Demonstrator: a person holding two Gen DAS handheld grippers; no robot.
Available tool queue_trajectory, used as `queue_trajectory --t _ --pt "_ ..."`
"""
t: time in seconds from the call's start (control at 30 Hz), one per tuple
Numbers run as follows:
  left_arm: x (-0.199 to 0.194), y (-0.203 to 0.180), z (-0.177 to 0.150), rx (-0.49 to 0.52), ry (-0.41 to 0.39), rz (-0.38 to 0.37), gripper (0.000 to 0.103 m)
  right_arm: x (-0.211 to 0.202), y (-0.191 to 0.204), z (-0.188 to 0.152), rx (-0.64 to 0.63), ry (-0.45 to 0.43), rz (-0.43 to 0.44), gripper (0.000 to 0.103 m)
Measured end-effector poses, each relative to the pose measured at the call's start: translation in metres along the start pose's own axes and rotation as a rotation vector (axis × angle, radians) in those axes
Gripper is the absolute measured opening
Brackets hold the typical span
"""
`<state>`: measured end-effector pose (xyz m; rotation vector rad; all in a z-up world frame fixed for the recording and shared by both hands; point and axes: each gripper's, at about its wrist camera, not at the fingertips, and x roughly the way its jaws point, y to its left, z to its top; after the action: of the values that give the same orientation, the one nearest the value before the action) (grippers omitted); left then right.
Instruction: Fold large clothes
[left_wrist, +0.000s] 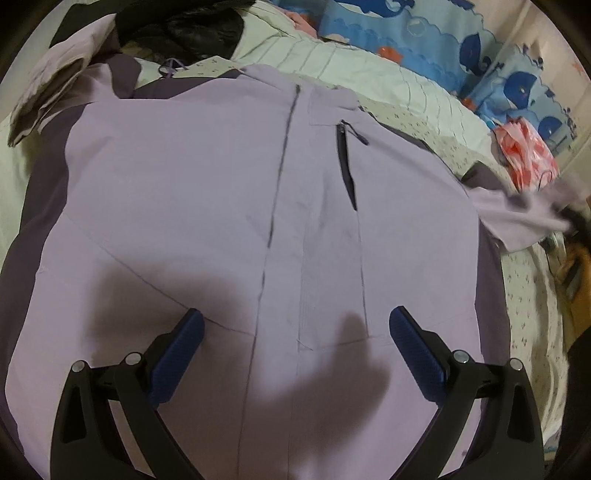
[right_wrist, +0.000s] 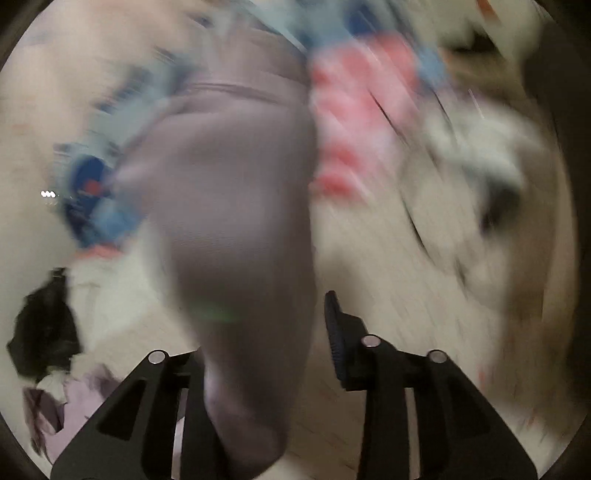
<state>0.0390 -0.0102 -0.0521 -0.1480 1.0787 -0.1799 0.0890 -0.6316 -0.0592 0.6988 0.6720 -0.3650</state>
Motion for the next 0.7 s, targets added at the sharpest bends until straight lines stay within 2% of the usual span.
queue_trajectory --t 0.03,0.07,0.13,0.17,0.2,0.23,0.27,0.3,0.33,0.43,0.47,0.5,0.53,0.57,0.63,0.7 --pt "0.001 0.000 0.000 0.005 0.005 -0.001 0.096 0.007 -0.012 -0.007 0.043 0.029 -0.006 0.035" --pt "0.001 0.002 -0.001 0.004 0.009 -0.005 0.096 0.013 -0.032 -0.017 0.129 0.053 0.011 0.047" --pt "0.001 0.006 -0.001 -0.008 0.013 -0.019 0.096 0.015 -0.055 -0.024 0.252 0.037 0.068 0.058" --pt "0.000 0.007 -0.001 -0.012 0.014 -0.022 0.096 0.013 -0.060 -0.024 0.280 0.017 0.072 0.068" --pt "0.001 0.008 -0.001 -0.015 0.015 -0.025 0.096 0.013 -0.065 -0.023 0.304 -0.004 0.078 0.072" --pt "0.000 0.008 0.000 -0.019 0.015 -0.025 0.096 0.015 -0.068 -0.021 0.337 -0.020 0.102 0.072" --pt "0.000 0.007 0.000 -0.021 0.013 -0.023 0.096 0.016 -0.068 -0.018 0.351 -0.022 0.128 0.059" --pt "0.000 0.006 0.000 -0.023 0.009 -0.022 0.096 0.011 -0.062 -0.013 0.336 -0.036 0.153 0.021" --pt "0.000 0.006 0.001 -0.025 0.004 -0.025 0.096 -0.002 -0.050 -0.008 0.284 -0.066 0.148 0.018" --pt "-0.001 0.006 0.002 -0.037 -0.001 -0.034 0.096 -0.062 0.019 0.006 -0.100 -0.304 0.170 0.013" --pt "0.000 0.006 0.001 -0.035 0.000 -0.031 0.096 -0.074 0.024 0.007 -0.146 -0.339 0.158 0.013" --pt "0.001 0.005 0.001 -0.032 0.002 -0.027 0.096 -0.074 0.023 0.011 -0.171 -0.347 0.098 0.017" --pt "0.002 0.004 0.001 -0.029 0.004 -0.025 0.096 -0.064 0.018 0.015 -0.165 -0.312 0.029 0.025" --pt "0.002 0.003 0.001 -0.025 0.005 -0.023 0.096 -0.040 0.001 0.016 -0.114 -0.180 -0.085 0.042" --pt "0.001 0.003 0.001 -0.023 0.008 -0.029 0.096 -0.005 -0.034 0.000 -0.020 0.018 -0.291 0.044" --pt "0.001 0.005 0.002 -0.031 0.012 -0.039 0.096 0.001 -0.055 -0.023 0.045 0.076 -0.329 0.046"
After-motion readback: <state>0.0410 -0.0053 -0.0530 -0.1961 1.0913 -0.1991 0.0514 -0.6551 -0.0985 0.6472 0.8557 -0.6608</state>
